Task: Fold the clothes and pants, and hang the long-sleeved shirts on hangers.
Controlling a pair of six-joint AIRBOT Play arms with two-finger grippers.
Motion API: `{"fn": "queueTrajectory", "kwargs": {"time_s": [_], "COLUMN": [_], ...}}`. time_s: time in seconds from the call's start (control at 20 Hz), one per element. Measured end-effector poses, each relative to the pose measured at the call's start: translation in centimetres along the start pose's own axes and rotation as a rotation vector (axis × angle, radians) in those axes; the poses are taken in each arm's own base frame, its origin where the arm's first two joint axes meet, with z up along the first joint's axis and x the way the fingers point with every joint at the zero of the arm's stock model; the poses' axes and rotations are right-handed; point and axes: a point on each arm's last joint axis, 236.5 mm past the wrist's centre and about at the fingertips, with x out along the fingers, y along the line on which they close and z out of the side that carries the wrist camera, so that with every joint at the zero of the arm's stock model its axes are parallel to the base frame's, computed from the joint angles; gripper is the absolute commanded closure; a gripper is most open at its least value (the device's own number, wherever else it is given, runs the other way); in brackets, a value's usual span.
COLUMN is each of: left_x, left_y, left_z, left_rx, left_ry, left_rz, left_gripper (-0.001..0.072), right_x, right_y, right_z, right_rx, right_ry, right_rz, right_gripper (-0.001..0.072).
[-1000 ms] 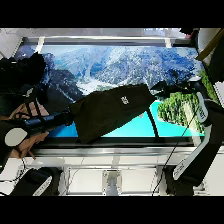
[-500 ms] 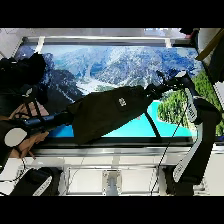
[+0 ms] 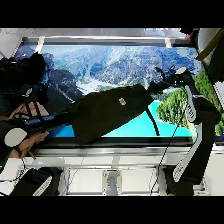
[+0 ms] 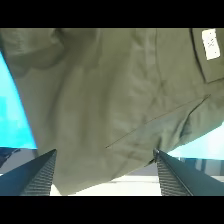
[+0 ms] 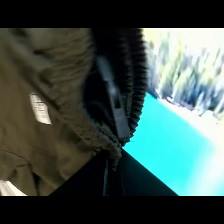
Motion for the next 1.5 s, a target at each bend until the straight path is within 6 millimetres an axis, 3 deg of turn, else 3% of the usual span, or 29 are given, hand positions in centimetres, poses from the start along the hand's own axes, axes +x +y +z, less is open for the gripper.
{"fn": "queueTrajectory", "kwargs": {"time_s": [0.15,0.3,0.4,0.5,0.65,0.75,0.85,0.95,1.05,1.15,1.2,1.35,1.4,1.5], "left_x": [0.0,0.0,0.0,0.0,0.0,0.0,0.0,0.0,0.0,0.0,0.0,0.0,0.0,0.0], "left_y": [0.0,0.0,0.0,0.0,0.0,-0.1,-0.2,-0.2,-0.2,-0.3,-0.3,-0.3,-0.3,-0.4], "left_z": [0.0,0.0,0.0,0.0,0.0,0.2,0.3,0.4,0.4,0.5,0.5,0.5,0.5,0.6], "left_rx": [0.0,0.0,0.0,0.0,0.0,0.0,0.0,0.0,0.0,0.0,0.0,0.0,-0.001,0.0], "left_ry": [0.0,0.0,0.0,0.0,-0.001,-0.007,-0.013,-0.016,-0.017,-0.019,-0.02,-0.021,-0.023,-0.027], "left_rz": [0.0,0.0,0.0,0.0,0.0,-0.004,-0.007,-0.009,-0.01,-0.011,-0.011,-0.012,-0.013,-0.016], "left_gripper": [0.0007,0.0006,0.0007,0.0007,0.0007,0.0007,0.0006,0.0007,0.0007,0.0007,0.0007,0.0007,0.0006,0.0007], "right_x": [-7.0,-15.8,-21.8,-27.5,-33.3,-35.2,-35.3,-34.1,-31.8,-29.8,-29.2,-30.3,-31.8,-37.4], "right_y": [-1.8,-5.0,-7.3,-10.2,-14.7,-17.1,-18.5,-19.0,-19.0,-18.8,-18.7,-17.3,-16.6,-14.3], "right_z": [0.2,-3.1,-7.1,-12.5,-22.9,-30.8,-38.5,-45.3,-49.6,-51.2,-51.4,-49.7,-48.5,-45.6], "right_rx": [0.039,0.153,0.267,0.421,0.701,0.913,1.128,1.335,1.494,1.574,1.591,1.577,1.544,1.406], "right_ry": [-0.088,-0.164,-0.242,-0.367,-0.601,-0.76,-0.911,-1.05,-1.144,-1.19,-1.206,-1.3,-1.361,-1.547], "right_rz": [-0.106,-0.216,-0.285,-0.363,-0.465,-0.511,-0.532,-0.53,-0.494,-0.444,-0.421,-0.294,-0.243,-0.17], "right_gripper": [0.0682,0.0682,0.0682,0.0682,0.0682,0.0682,0.0682,0.0681,0.0662,0.0183,0.0111,0.0114,0.0114,0.0114]}}
